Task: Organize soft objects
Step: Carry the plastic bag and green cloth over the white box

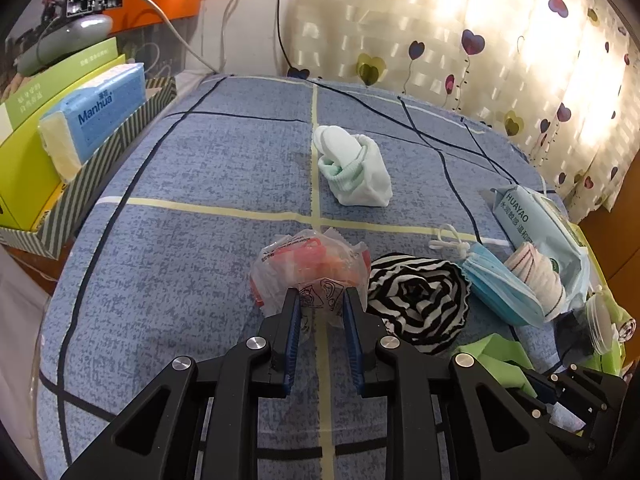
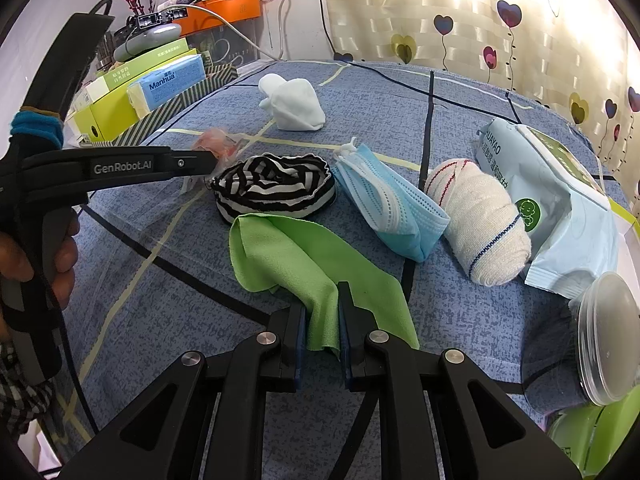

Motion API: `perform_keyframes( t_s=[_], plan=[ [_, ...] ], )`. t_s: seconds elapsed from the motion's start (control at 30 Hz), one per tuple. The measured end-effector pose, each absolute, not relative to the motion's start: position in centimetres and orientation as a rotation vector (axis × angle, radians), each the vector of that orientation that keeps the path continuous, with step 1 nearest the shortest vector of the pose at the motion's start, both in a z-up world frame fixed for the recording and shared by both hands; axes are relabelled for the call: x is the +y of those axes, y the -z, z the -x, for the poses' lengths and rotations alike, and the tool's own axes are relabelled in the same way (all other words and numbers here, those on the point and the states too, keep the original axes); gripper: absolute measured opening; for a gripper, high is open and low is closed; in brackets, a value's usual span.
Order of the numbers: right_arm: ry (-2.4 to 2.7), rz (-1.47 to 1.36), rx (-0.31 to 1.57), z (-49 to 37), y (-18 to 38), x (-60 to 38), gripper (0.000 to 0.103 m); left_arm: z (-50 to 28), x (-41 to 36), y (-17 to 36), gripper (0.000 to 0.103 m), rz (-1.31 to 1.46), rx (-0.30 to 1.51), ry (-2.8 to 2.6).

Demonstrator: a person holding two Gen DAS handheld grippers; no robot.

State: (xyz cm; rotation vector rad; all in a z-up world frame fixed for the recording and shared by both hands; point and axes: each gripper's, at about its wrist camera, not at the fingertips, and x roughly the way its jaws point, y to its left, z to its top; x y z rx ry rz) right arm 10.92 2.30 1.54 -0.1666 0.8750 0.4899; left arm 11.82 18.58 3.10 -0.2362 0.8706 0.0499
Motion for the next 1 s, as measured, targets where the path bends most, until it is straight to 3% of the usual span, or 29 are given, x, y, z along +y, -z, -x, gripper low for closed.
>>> perform_keyframes(
  t_s=[1.0],
  plan=[
    [-0.416, 0.133, 0.740, -7.8, -7.2, -2.2, 0.014, -7.7, 12.1, -8.6, 0.020, 0.162, 0.780, 0.080]
  ],
)
